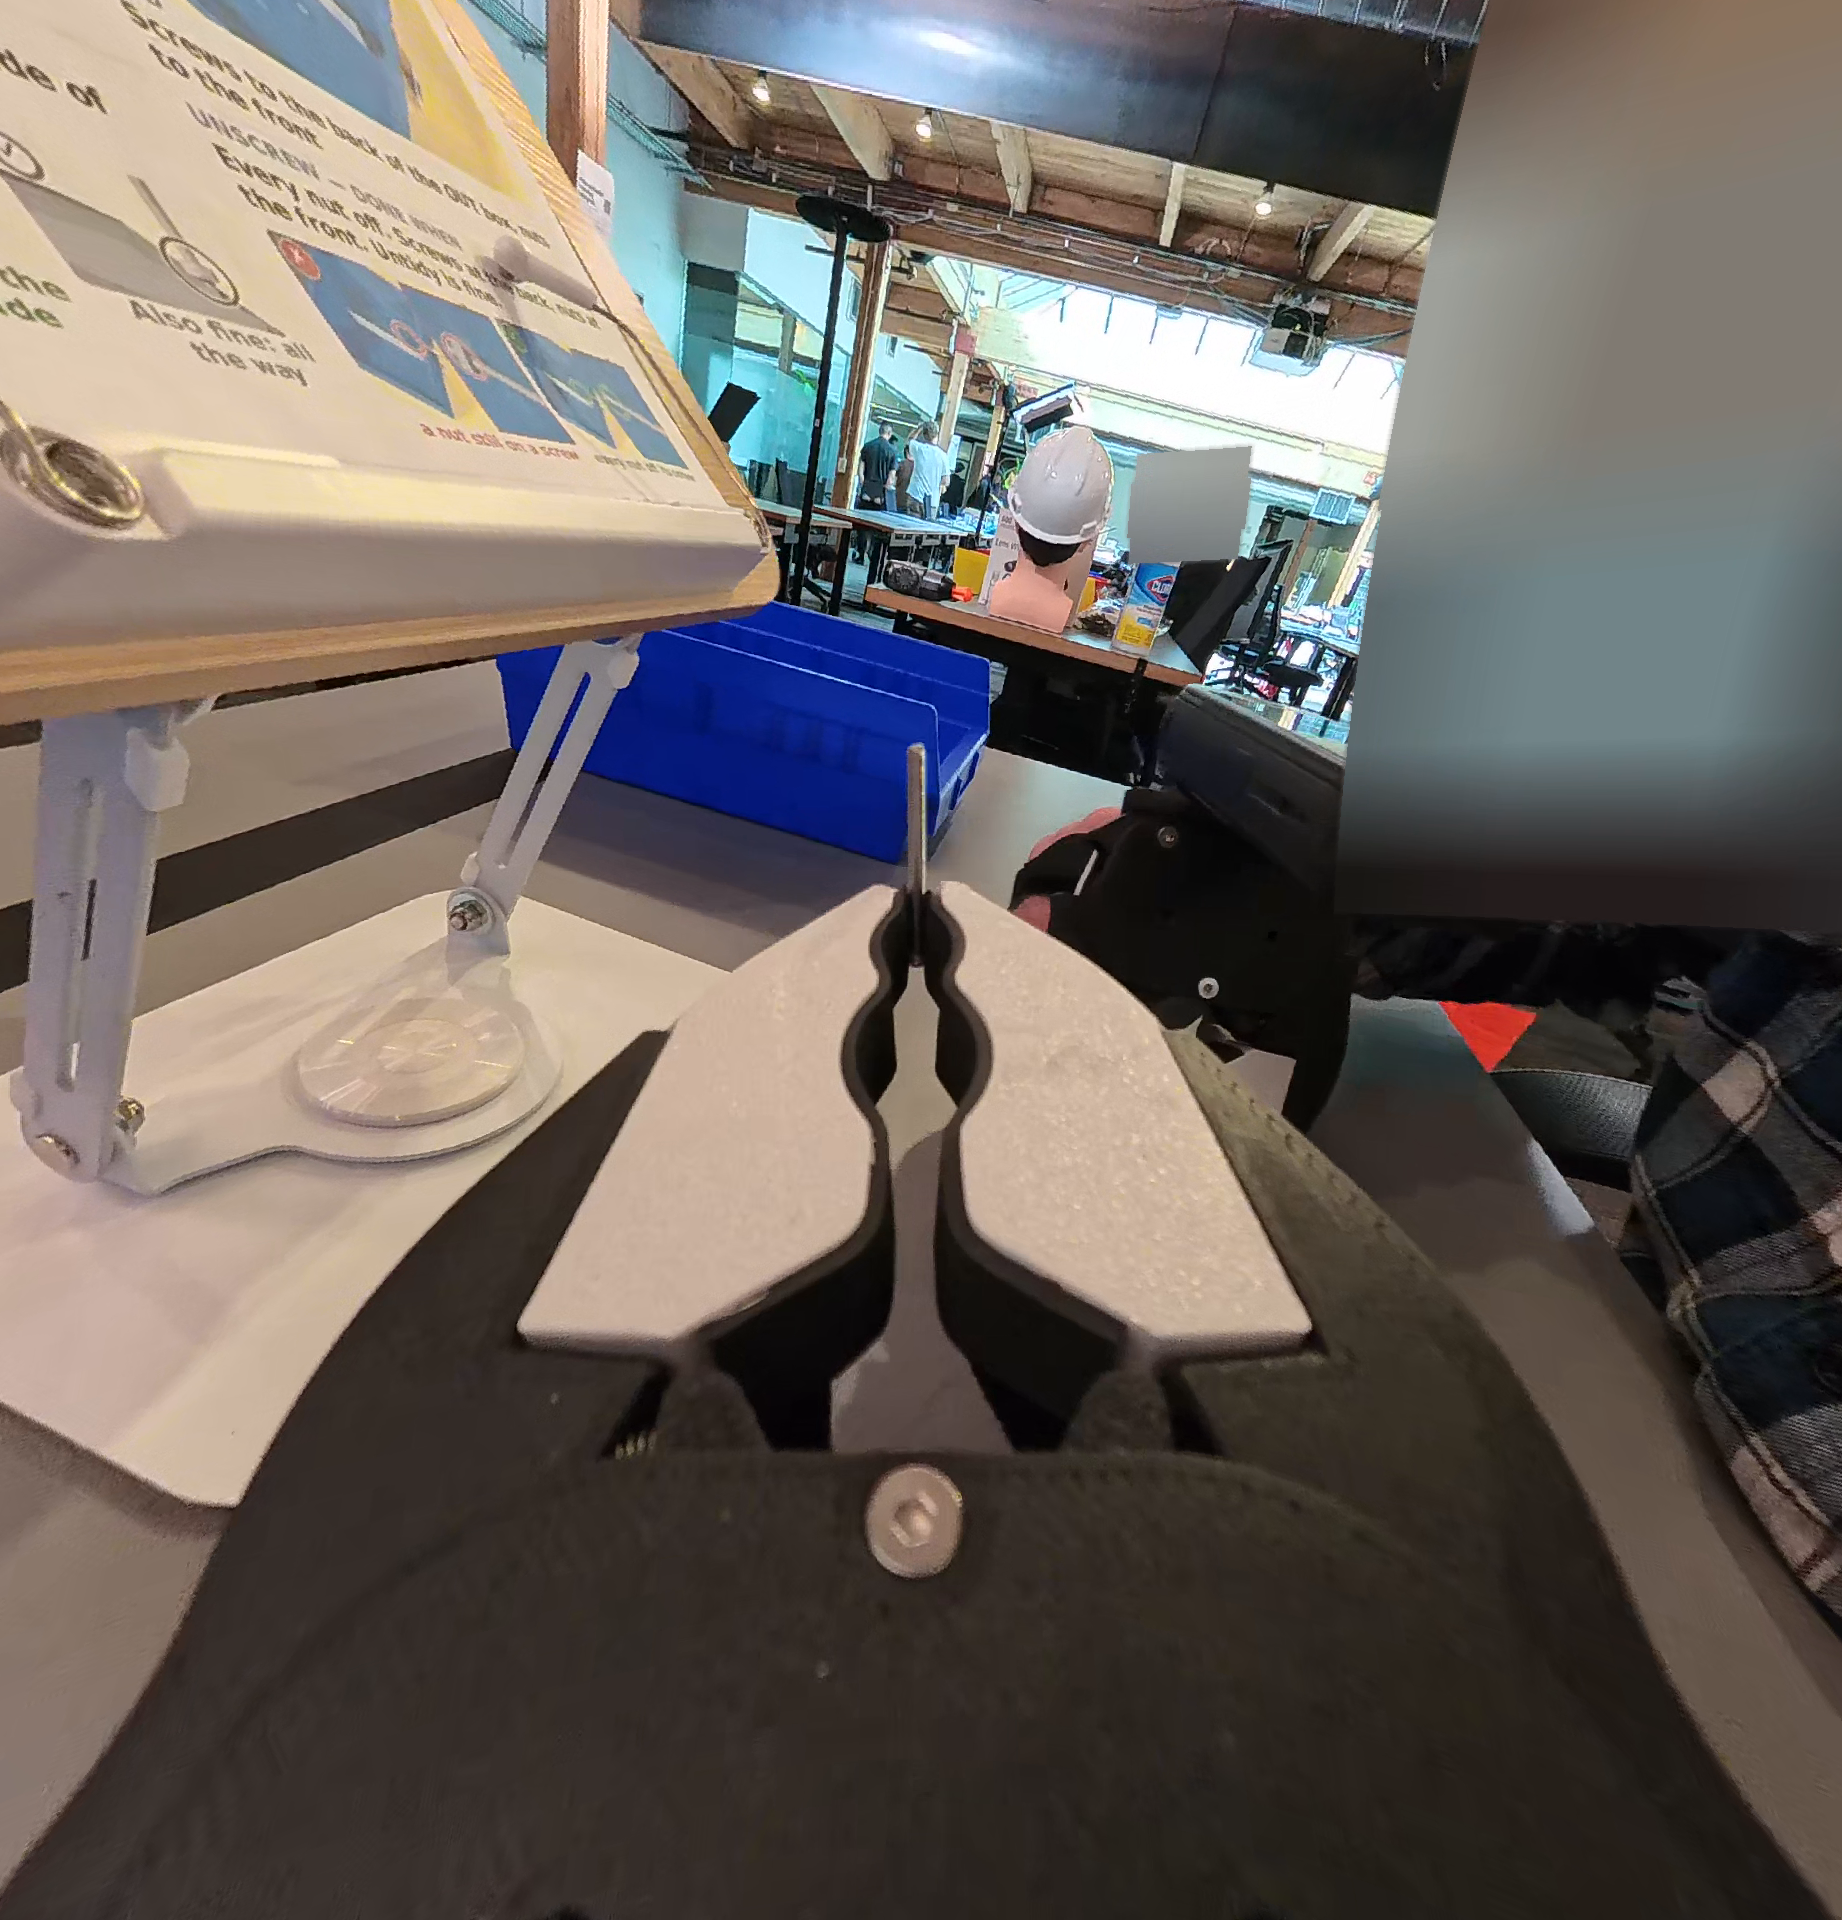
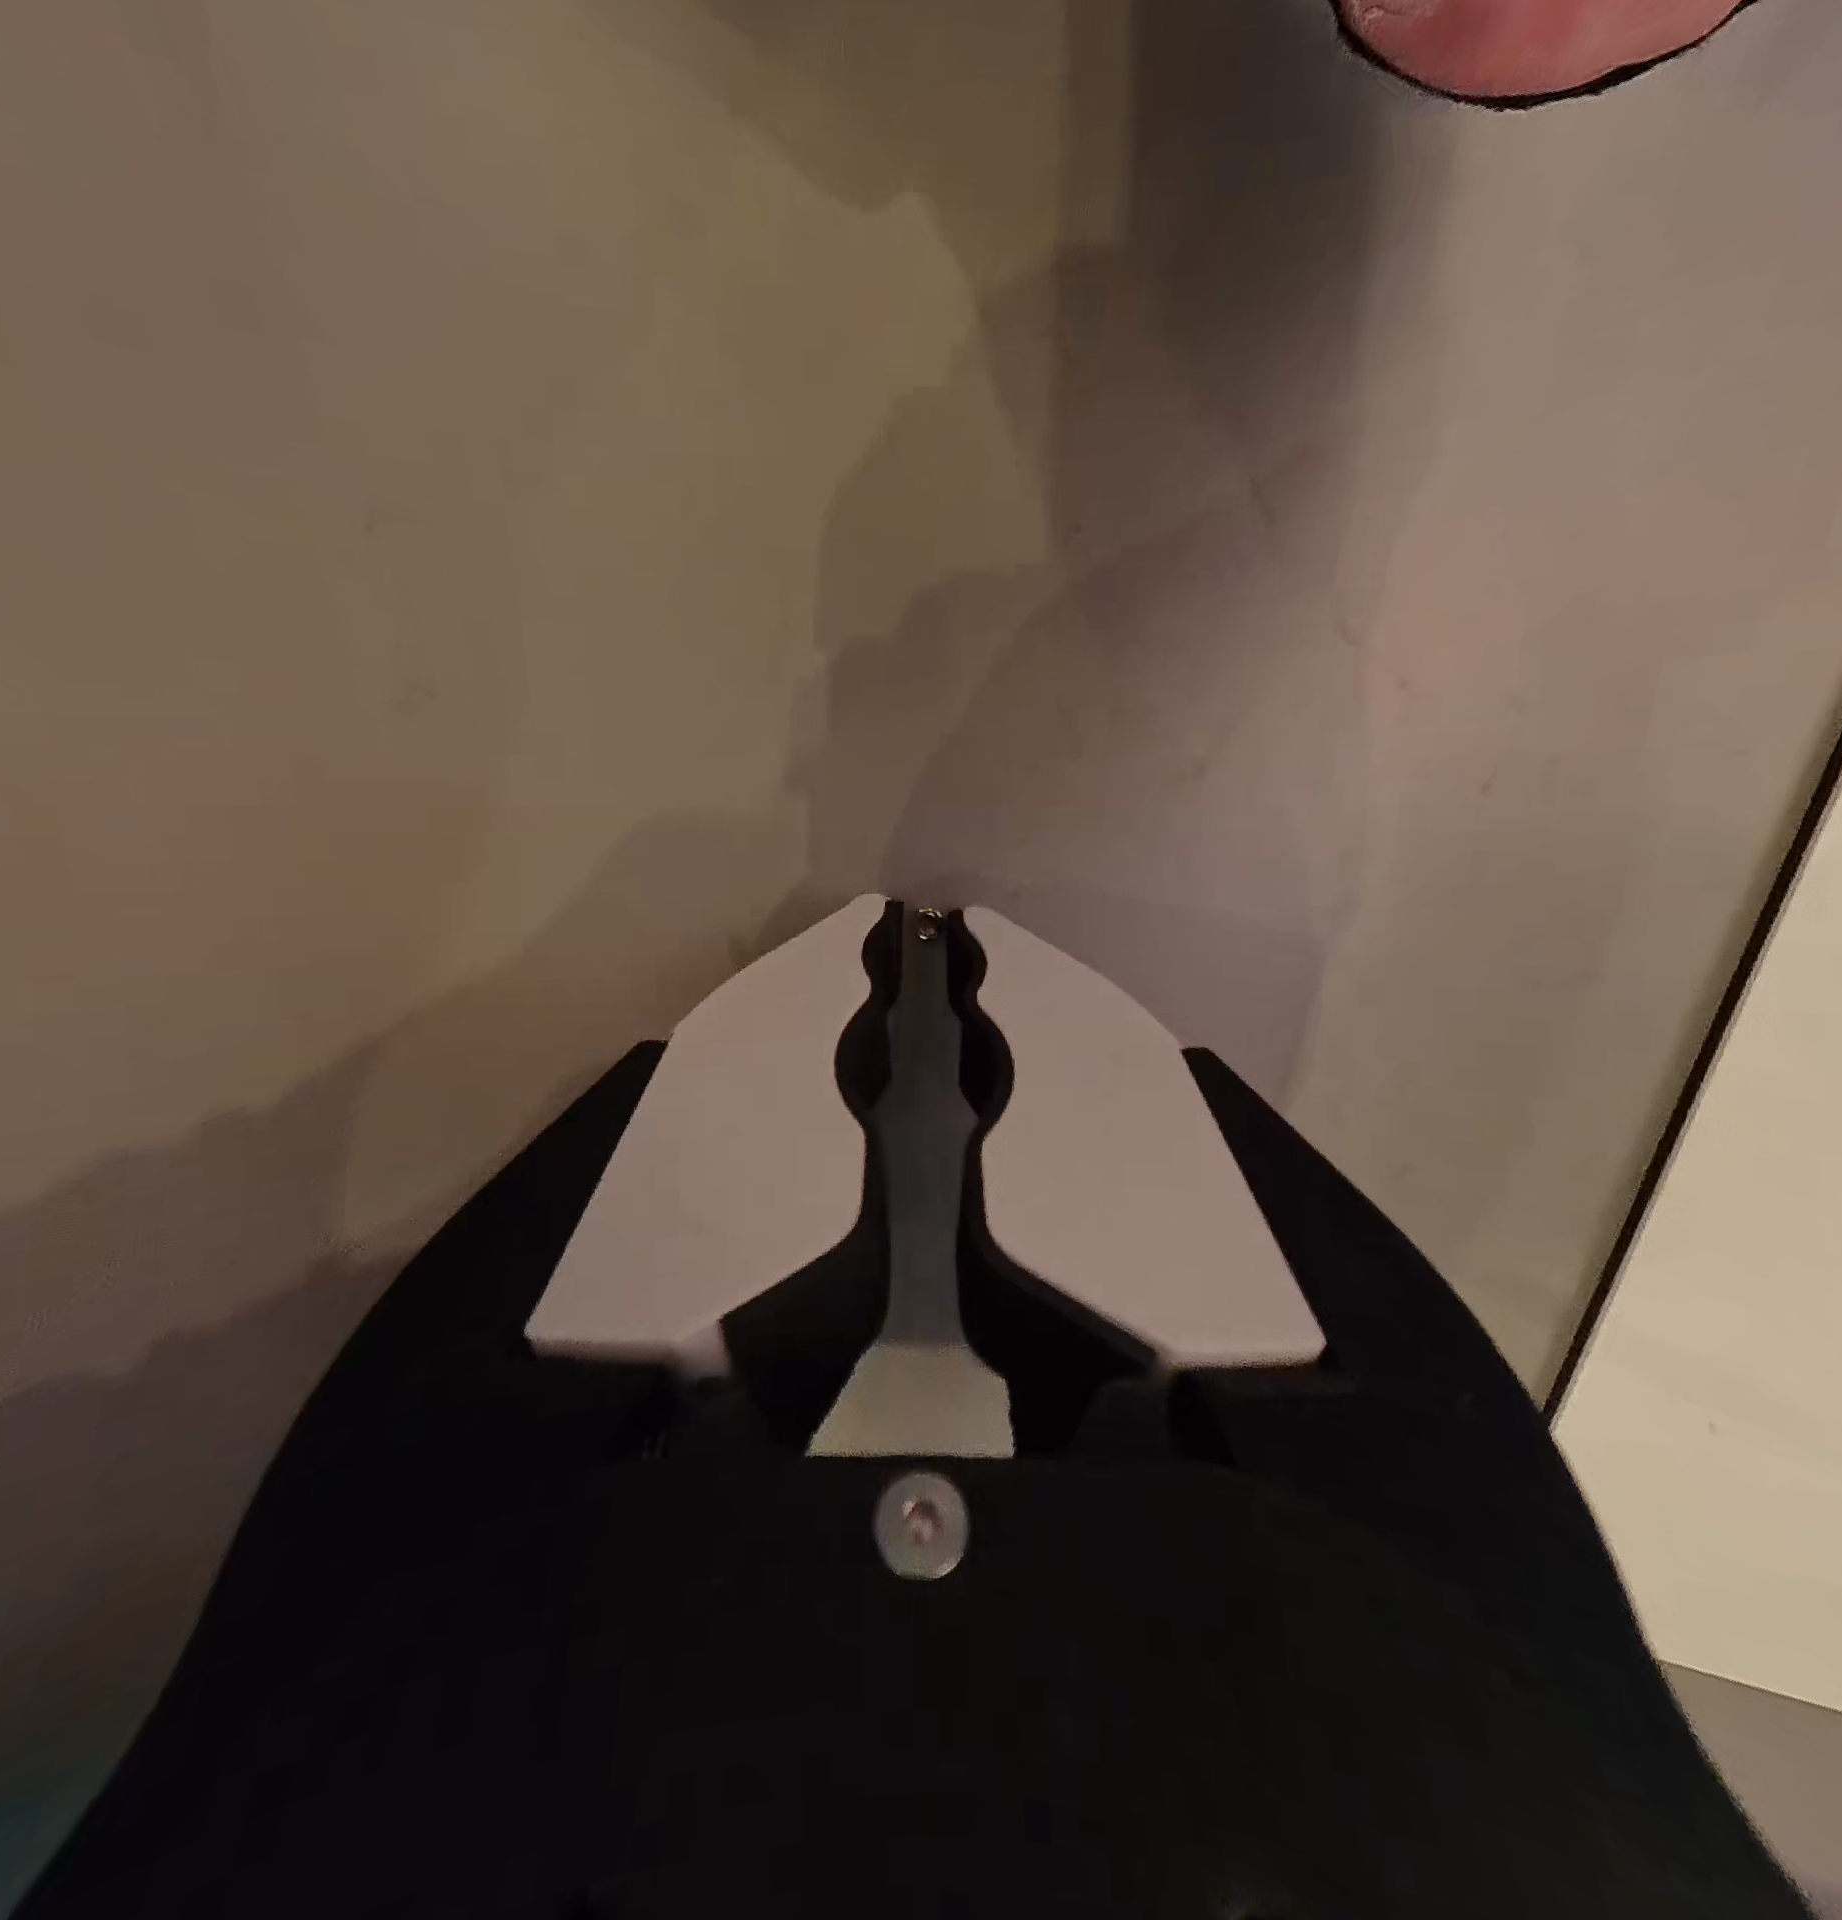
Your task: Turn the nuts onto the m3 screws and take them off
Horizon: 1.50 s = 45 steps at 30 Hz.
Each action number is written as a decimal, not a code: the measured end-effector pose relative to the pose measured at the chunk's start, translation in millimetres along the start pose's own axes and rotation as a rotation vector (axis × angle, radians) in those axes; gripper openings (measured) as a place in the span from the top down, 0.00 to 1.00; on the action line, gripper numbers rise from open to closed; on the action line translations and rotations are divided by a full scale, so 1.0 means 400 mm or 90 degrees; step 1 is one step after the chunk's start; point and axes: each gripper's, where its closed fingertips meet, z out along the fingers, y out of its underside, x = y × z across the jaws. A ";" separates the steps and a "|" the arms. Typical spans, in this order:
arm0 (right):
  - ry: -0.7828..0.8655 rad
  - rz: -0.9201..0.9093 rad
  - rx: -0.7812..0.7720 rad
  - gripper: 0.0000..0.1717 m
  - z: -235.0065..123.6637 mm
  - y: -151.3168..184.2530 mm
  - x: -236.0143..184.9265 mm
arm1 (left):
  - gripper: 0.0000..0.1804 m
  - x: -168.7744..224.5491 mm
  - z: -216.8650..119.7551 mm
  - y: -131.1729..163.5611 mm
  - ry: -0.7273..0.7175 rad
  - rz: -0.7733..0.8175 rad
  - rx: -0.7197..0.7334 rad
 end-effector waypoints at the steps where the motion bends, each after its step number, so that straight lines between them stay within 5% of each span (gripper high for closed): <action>1: 0.001 0.001 0.001 0.96 0.001 -0.001 0.000 | 0.99 -0.001 -0.001 -0.001 -0.001 0.000 0.001; 22: 0.046 -0.017 0.060 0.97 -0.009 0.004 0.010 | 0.99 0.001 0.000 0.005 0.003 0.003 -0.009; 45: 0.101 -0.047 0.179 0.97 -0.266 -0.072 0.053 | 0.99 0.051 0.061 0.096 0.039 0.052 -0.121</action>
